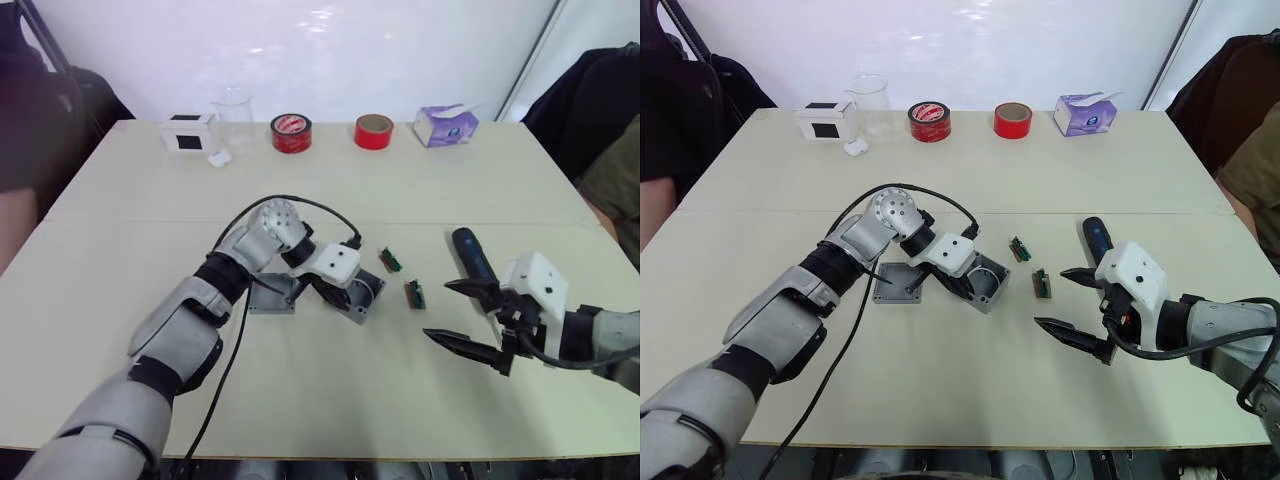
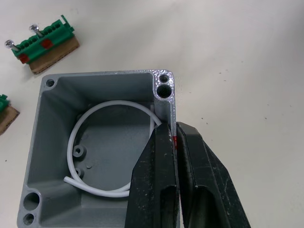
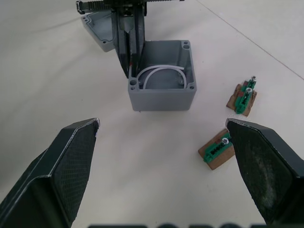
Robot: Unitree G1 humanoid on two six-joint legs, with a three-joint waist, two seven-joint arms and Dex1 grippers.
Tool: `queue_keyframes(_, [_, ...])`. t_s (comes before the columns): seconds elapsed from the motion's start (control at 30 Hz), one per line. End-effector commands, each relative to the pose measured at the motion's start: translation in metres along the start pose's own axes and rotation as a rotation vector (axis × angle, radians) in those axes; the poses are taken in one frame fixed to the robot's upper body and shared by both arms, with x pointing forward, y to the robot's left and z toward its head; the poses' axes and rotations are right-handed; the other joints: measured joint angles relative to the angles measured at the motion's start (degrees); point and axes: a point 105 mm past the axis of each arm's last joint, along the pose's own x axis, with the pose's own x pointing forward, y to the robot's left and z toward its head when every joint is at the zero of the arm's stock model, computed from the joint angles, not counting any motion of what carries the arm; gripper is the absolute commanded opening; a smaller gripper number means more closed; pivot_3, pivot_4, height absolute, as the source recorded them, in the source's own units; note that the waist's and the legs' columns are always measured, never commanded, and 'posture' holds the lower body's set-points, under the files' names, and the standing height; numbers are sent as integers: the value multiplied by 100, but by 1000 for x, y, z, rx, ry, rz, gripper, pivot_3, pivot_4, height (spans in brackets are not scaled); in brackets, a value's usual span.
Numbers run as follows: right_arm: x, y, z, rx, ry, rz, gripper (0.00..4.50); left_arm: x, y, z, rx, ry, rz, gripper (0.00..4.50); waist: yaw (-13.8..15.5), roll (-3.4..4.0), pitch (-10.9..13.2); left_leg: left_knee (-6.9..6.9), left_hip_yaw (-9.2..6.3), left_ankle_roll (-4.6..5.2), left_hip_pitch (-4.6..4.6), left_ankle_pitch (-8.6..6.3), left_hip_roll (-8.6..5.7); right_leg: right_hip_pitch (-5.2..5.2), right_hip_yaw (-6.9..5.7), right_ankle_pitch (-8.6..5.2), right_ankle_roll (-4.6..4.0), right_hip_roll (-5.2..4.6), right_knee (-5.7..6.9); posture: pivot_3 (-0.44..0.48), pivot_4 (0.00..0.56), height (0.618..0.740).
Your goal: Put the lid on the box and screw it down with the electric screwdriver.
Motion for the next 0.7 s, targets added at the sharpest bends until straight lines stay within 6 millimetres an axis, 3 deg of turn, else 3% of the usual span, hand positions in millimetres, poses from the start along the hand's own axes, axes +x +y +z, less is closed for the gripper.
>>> queue_keyframes(0.03, [-2, 1, 8, -43, -24, -13, 4500, -7, 2, 3, -15, -5, 11, 1649, -12, -1, 1, 0, 0, 0, -3, 0, 2, -3, 0, 0, 0, 2, 0, 0, 150, 740])
queue_keyframes(0.17, [-1, 1, 10, -44, -28, -6, 4500, -23, 3, 12, -46, -59, 54, 3330, -27, -1, 1, 0, 0, 0, -10, 0, 8, -14, 0, 0, -1, 7, 0, 0, 150, 740])
queue_keyframes(0.27, [1, 1, 11, -46, -30, 6, 4500, -51, 5, 22, -88, -133, 153, 4349, -52, 0, 1, 0, 0, 0, -14, 0, 10, -18, 1, 0, -1, 5, 2, 0, 150, 740])
queue_keyframes(0.37, [1, 1, 11, -47, -31, 9, 4500, -61, 4, 28, -115, -167, 199, 4435, -41, 1, 0, 0, 0, 0, -13, 0, 12, -17, 0, 0, -1, 4, 2, 0, 150, 740])
queue_keyframes(0.43, [4, 0, 13, -47, -41, 24, 4500, -87, 0, 34, -206, -244, 349, 4435, -31, 2, 0, 0, 0, 0, -12, 0, 9, -14, 0, 0, -1, 1, 2, 0, 150, 740])
queue_keyframes(0.53, [10, 1, 19, -58, -58, 77, 4500, -124, -18, 17, -481, -281, 673, 4435, -164, 0, 4, 0, 2, 0, -14, 0, 16, -17, 5, 0, 0, -10, 2, 0, 150, 740])
queue_keyframes(0.7, [19, 0, 31, -84, -78, 167, 4500, -127, -62, -20, -875, -158, 1045, 4435, -127, 1, 5, -1, -6, -2, -3, 1, 23, -8, -2, 0, -2, -8, 9, 0, 150, 740])
